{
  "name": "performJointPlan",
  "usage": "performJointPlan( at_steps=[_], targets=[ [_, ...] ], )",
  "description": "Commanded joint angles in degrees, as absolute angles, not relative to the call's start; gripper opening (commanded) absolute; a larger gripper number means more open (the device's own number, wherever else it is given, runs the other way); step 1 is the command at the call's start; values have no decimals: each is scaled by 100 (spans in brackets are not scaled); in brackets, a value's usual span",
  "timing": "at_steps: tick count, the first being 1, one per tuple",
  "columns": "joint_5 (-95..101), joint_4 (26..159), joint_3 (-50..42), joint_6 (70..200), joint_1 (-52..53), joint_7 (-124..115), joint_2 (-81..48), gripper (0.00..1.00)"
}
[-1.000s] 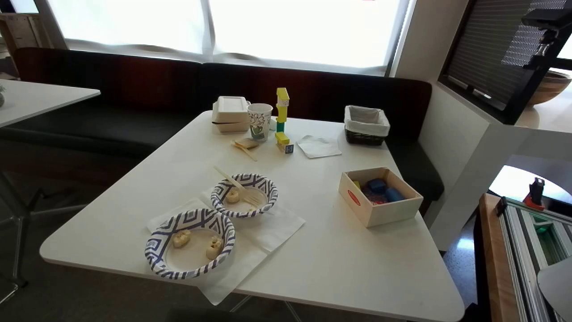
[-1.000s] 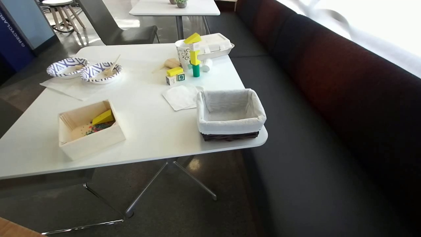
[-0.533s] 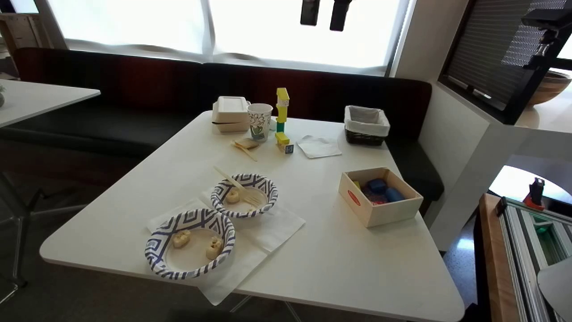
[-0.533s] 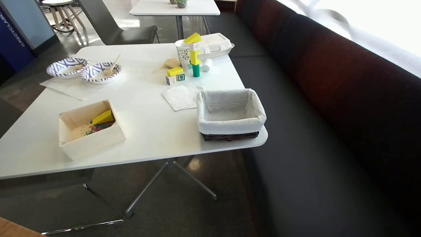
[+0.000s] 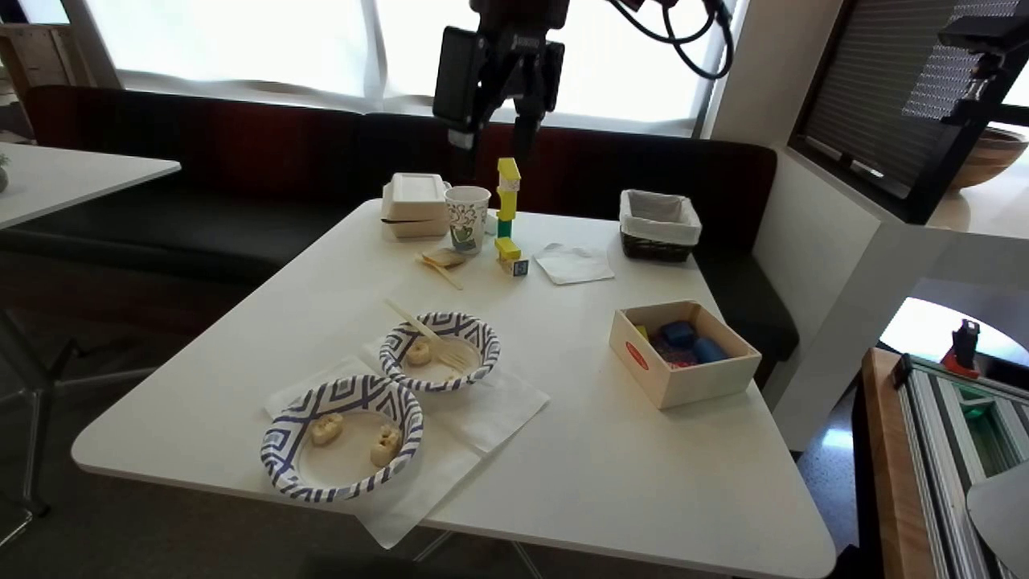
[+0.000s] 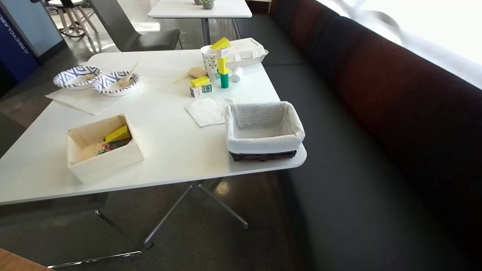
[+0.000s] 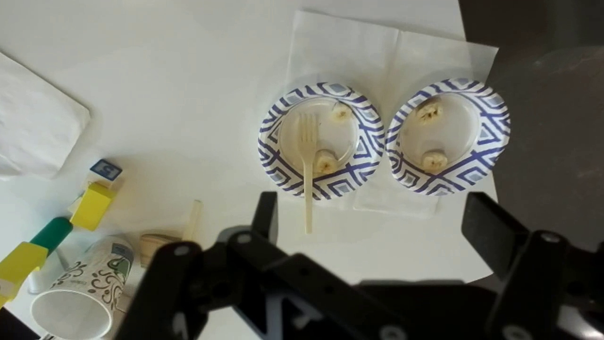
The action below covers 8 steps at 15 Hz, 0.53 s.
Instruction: Use the fork to cut the donut in half
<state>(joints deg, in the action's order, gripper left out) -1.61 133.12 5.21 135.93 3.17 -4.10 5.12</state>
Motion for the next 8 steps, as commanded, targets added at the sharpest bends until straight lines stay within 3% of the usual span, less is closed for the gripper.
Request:
performJointPlan(
  at_steps=[1,8],
  targets=[
    [325,13395,537,14572,319,-1086,-85,100],
    [1670,13219,62,15975,637,-2772,-1298,100]
  ],
)
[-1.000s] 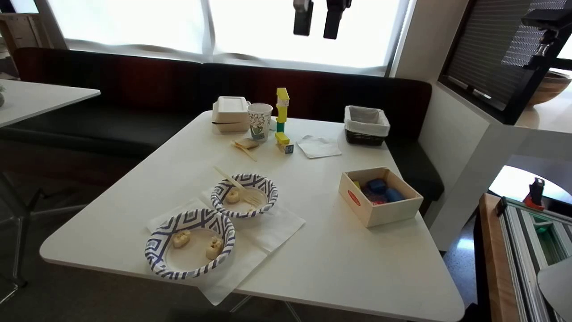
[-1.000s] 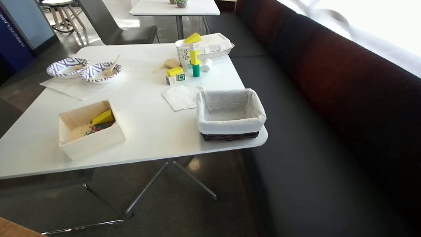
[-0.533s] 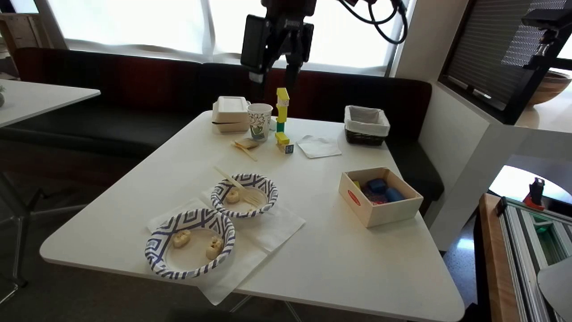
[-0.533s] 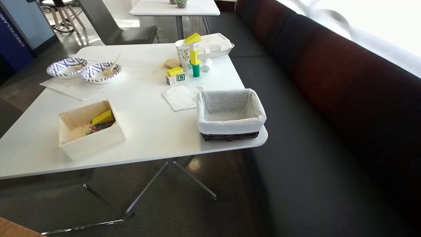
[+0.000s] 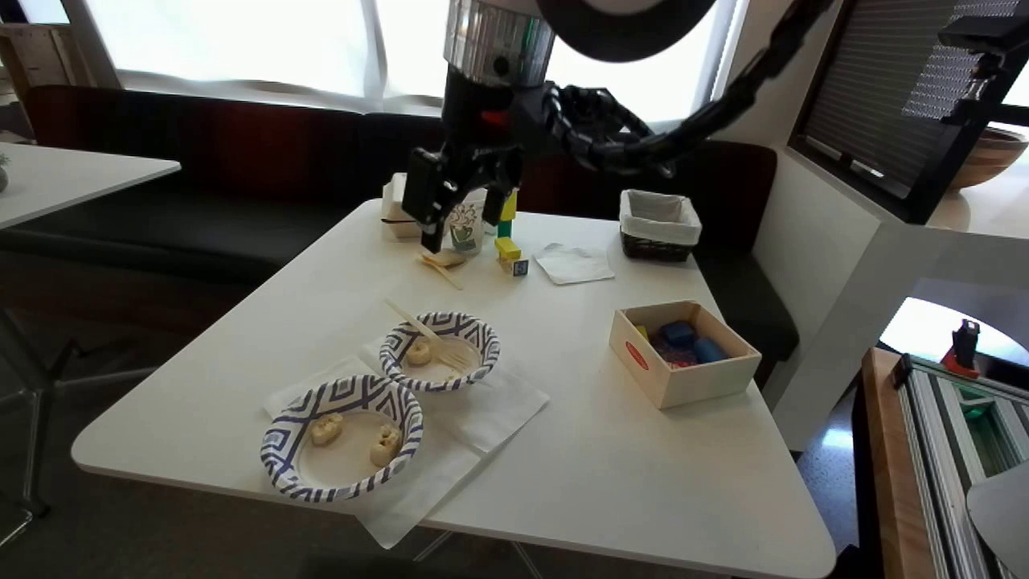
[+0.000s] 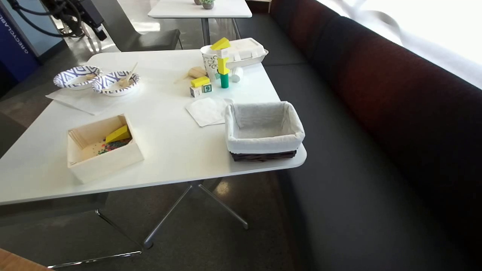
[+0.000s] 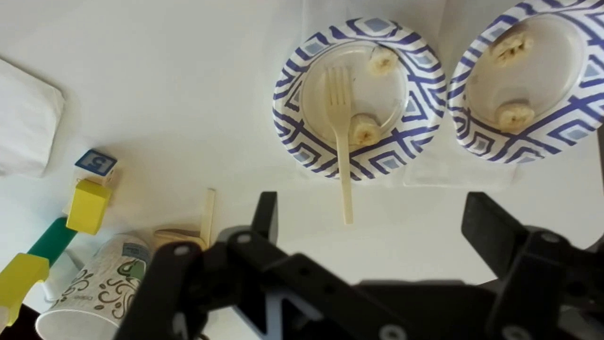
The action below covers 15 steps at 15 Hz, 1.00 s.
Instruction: Use the fork to cut the donut in half
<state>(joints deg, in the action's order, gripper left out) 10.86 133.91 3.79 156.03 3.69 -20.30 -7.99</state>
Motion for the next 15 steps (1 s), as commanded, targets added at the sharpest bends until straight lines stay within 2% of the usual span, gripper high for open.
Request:
performJointPlan(
  at_steps=[1,2,3,15],
  targets=[
    [1743,13166,-44,16039,723,-2917,-1436,100],
    [1671,13069,-101,16004,780,-2905,-1608,100],
    [1422,13303,-52,15909,720,-2540,-1242,100],
    [1624,12960,-454,16153,1091,-2861,-1932,100]
  ],
)
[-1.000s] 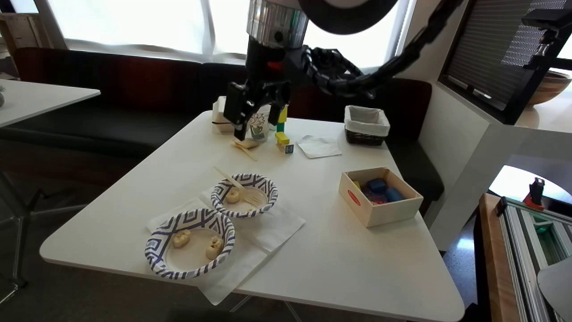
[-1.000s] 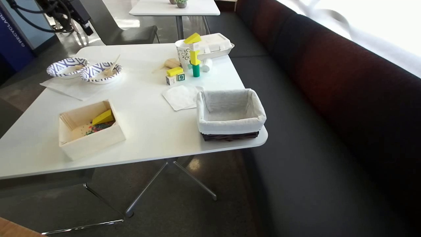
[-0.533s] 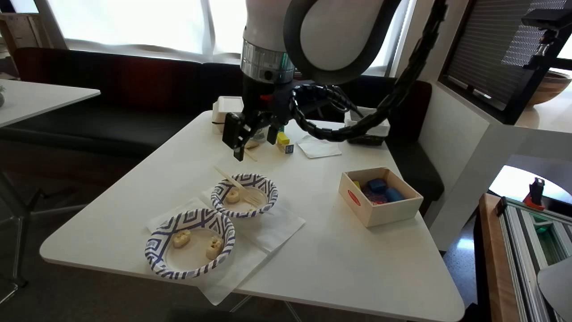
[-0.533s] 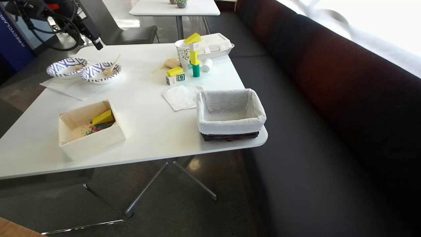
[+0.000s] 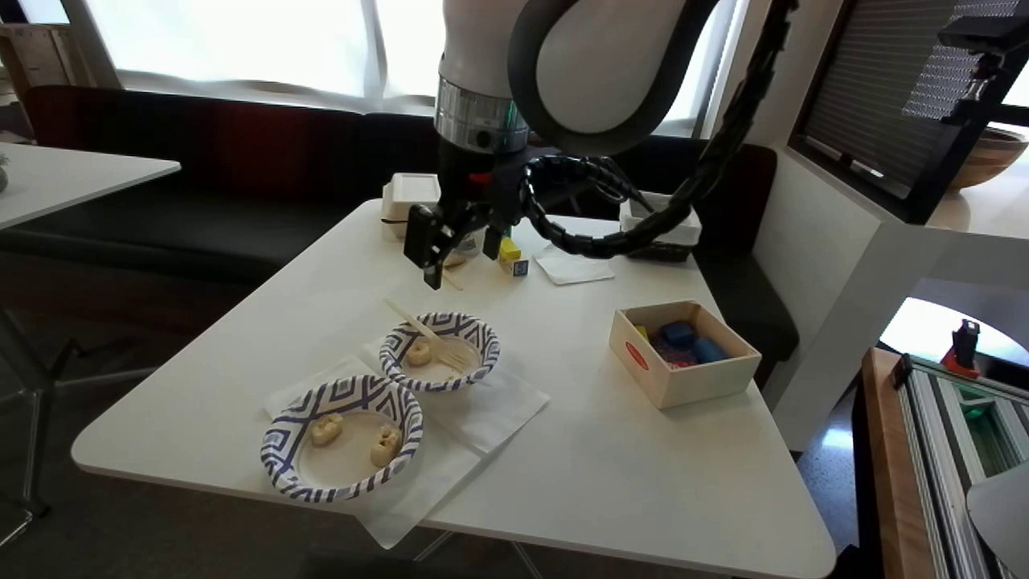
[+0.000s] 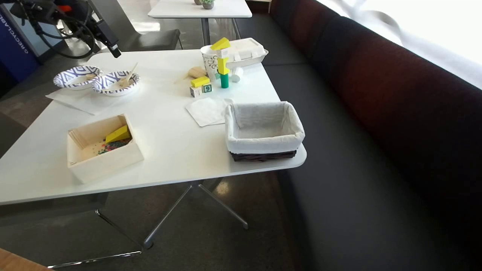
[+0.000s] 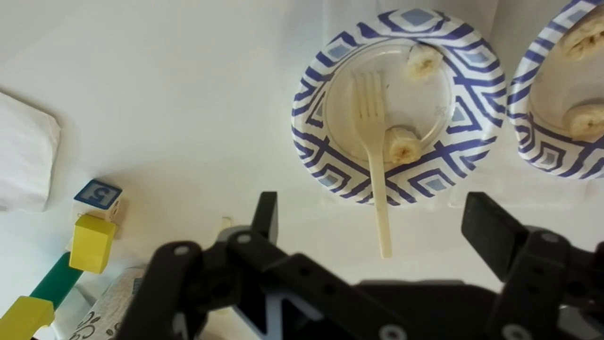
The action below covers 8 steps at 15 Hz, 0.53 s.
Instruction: Use the fork to cut the donut in half
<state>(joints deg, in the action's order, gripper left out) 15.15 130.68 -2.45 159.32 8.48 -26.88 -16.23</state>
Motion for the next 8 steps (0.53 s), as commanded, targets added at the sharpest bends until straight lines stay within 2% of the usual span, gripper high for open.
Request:
performJointPlan(
  at_steps=[1,8],
  targets=[
    [1549,12916,-446,16152,1127,-2828,-2035,100],
    [1228,12618,-663,16838,1452,-2854,-2703,100]
  ],
)
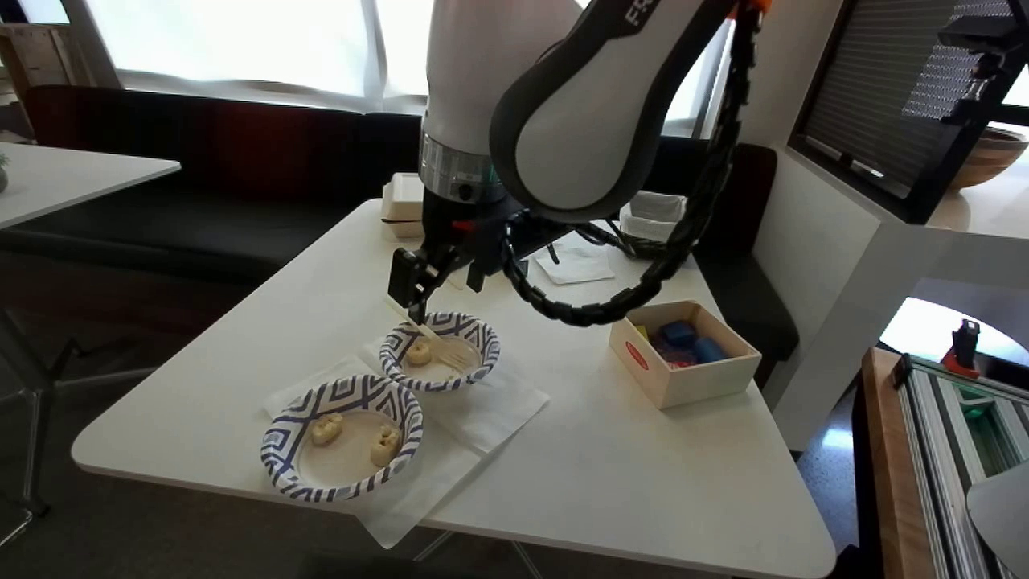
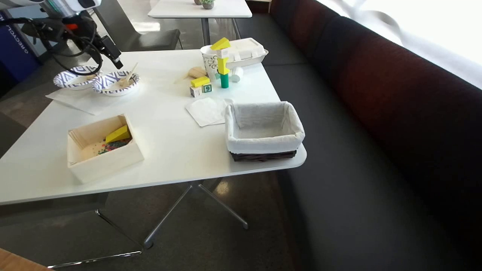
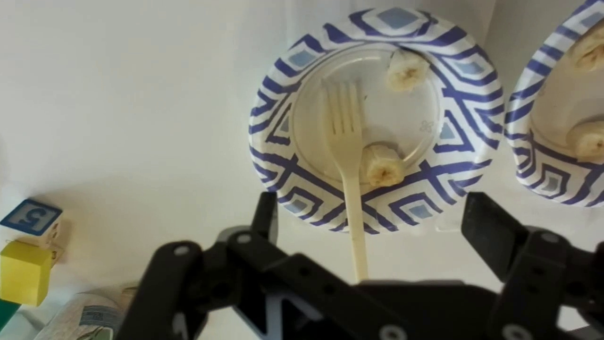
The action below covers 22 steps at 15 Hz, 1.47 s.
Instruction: Use the fork to cut the donut in half
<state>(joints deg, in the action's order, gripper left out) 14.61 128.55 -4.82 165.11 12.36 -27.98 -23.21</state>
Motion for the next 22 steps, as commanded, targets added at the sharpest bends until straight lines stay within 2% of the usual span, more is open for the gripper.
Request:
performJointPlan(
  at_steps=[1,6,10,11,12,15,16,18,20,22],
  targets=[
    [1171,12555,-738,16943,1512,-2852,-2800,100],
    [708,12282,-878,17338,1627,-2669,-3194,100],
    [437,11979,-997,17515,1703,-2495,-3489,87],
    [387,11908,-1009,17536,1702,-2448,-3549,80],
    [347,11851,-1041,17565,1719,-2413,-3606,81],
    [260,11690,-1033,17576,1703,-2295,-3747,62],
    [244,11645,-1019,17589,1693,-2259,-3787,52],
    [208,11567,-999,17582,1685,-2205,-3858,50],
    [199,11498,-1019,17593,1704,-2159,-3927,52],
    [199,11438,-1015,17601,1701,-2116,-3979,48]
  ],
)
